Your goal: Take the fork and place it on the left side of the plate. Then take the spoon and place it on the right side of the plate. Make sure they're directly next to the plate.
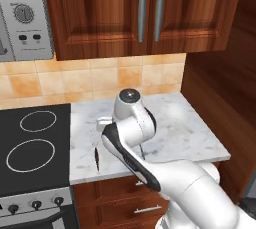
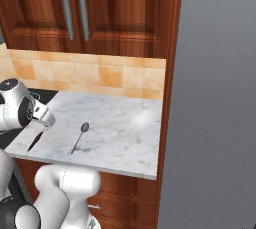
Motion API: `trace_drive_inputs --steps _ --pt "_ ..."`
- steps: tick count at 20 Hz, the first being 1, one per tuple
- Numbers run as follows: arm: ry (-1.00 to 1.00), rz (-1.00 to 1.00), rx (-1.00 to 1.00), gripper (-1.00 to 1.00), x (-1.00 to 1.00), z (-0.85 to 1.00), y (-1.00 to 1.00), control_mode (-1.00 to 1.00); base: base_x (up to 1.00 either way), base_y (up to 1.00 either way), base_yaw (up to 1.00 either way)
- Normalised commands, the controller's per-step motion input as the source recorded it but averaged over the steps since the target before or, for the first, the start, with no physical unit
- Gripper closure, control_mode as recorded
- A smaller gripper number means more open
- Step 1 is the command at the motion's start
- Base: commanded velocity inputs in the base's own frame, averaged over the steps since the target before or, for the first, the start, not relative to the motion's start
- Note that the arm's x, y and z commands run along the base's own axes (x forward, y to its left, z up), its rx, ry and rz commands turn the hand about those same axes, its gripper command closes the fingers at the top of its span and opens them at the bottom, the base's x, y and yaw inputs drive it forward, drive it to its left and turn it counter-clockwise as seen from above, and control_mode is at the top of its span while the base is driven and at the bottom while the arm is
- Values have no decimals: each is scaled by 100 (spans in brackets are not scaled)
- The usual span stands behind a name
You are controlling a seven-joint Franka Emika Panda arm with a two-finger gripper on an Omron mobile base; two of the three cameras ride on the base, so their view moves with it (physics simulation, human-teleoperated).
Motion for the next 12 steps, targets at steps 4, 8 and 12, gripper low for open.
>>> trace_drive_inputs --steps 4,8,12 --pt "3 0 4 -100 15 -34 49 -100 0 0 0" --pt "6 2 3 -100 11 -38 25 -100 0 0 0" --pt "2 4 0 -100 13 -34 14 -100 0 0 0"
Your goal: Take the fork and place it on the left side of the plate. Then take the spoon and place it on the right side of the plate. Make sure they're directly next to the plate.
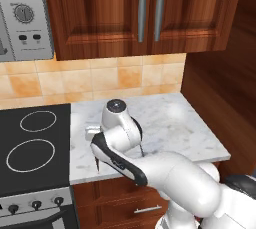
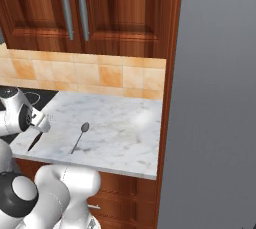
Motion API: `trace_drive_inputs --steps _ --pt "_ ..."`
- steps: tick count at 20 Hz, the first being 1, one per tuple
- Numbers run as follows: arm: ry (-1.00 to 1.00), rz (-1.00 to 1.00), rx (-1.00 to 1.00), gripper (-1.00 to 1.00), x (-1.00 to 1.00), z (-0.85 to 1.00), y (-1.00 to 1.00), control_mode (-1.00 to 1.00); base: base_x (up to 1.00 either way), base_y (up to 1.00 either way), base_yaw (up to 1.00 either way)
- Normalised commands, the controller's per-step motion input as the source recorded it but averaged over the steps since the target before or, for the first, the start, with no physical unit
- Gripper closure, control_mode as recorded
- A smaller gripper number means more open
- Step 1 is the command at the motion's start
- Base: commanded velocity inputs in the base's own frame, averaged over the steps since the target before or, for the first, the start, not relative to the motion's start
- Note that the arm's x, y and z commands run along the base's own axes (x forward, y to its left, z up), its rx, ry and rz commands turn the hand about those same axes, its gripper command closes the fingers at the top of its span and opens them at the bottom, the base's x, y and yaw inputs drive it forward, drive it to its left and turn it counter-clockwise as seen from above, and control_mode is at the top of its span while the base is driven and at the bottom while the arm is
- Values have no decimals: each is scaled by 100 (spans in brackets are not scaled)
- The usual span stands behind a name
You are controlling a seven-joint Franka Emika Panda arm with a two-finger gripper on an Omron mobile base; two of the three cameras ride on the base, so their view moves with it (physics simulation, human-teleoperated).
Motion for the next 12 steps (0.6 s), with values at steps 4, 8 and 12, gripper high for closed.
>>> trace_drive_inputs --steps 4,8,12 --pt "0 0 0 -100 19 -33 23 -100 0 0 0" --pt "1 0 0 -100 18 -31 15 -100 0 0 0" --pt "2 0 0 -100 18 -25 11 -100 0 0 0"
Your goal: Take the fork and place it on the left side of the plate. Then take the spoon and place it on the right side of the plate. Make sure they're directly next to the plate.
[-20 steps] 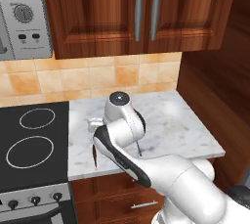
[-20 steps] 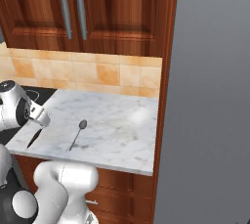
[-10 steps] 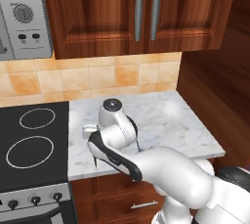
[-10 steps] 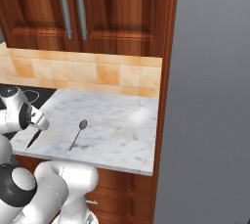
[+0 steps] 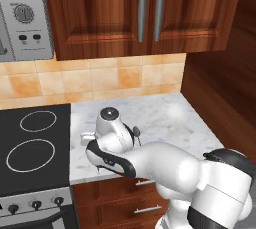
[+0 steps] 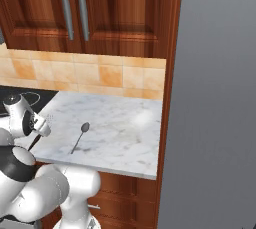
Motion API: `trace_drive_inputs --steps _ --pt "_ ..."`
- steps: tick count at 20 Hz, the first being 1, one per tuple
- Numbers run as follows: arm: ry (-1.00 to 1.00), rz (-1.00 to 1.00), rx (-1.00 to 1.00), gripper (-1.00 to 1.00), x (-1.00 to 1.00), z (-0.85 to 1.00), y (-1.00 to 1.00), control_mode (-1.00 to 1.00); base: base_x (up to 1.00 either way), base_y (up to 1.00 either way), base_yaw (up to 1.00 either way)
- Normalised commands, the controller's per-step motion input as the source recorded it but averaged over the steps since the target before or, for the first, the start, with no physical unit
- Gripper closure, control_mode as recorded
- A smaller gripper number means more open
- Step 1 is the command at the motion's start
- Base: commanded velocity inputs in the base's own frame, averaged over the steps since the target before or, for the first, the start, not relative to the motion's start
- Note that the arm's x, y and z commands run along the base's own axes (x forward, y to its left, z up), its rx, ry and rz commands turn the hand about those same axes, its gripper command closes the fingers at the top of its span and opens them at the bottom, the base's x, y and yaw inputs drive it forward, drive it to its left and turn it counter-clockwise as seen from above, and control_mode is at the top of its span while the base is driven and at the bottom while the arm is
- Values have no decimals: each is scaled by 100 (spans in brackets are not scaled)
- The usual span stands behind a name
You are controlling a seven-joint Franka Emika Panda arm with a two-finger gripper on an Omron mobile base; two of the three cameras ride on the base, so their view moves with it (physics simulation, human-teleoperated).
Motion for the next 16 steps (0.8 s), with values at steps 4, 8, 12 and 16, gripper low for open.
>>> trace_drive_inputs --steps 4,8,12,16 --pt "5 0 0 -100 11 -20 3 -100 0 0 0" --pt "7 0 0 -100 14 -19 3 -100 0 0 0" --pt "5 0 0 -100 21 -18 5 -100 0 0 0" --pt "0 0 0 -100 25 -17 11 -100 0 0 0"
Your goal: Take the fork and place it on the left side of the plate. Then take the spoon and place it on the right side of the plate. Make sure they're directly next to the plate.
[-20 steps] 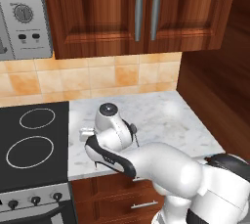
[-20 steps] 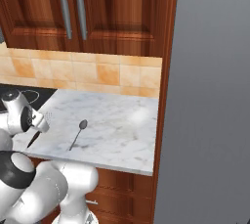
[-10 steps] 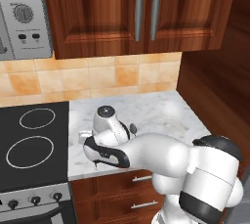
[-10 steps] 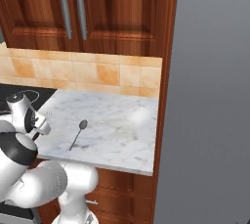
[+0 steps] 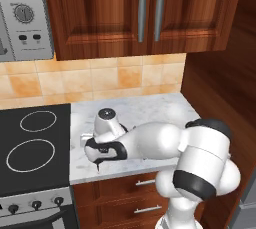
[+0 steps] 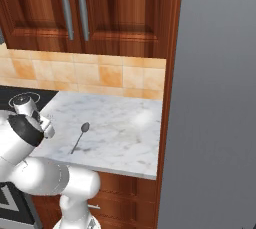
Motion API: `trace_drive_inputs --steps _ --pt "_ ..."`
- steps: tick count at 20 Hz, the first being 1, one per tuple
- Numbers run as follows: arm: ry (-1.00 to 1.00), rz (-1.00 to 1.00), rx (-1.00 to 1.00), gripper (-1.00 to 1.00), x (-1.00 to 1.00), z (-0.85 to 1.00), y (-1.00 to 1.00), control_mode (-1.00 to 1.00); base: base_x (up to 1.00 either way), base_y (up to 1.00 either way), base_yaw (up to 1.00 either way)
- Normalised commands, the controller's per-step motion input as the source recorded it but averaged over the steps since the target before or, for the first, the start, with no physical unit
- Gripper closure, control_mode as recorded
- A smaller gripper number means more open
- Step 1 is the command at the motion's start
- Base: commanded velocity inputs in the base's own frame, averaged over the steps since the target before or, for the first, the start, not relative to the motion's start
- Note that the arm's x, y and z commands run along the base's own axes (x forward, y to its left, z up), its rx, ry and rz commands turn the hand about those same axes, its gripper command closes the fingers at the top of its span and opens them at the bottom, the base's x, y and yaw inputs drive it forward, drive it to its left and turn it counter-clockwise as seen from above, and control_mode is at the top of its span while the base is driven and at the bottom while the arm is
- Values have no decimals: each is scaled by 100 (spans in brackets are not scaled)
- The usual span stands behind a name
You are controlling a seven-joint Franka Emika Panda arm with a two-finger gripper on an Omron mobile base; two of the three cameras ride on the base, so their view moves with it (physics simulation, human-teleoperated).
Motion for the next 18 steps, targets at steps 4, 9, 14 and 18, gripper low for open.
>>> trace_drive_inputs --steps 4,9,14,18 --pt "0 0 0 -100 19 -21 15 -100 0 0 0" --pt "0 0 0 -100 13 -22 15 -100 0 0 0" --pt "0 -1 0 -100 12 -14 8 -100 0 0 0" --pt "1 0 0 -100 11 -11 0 -100 0 0 0"
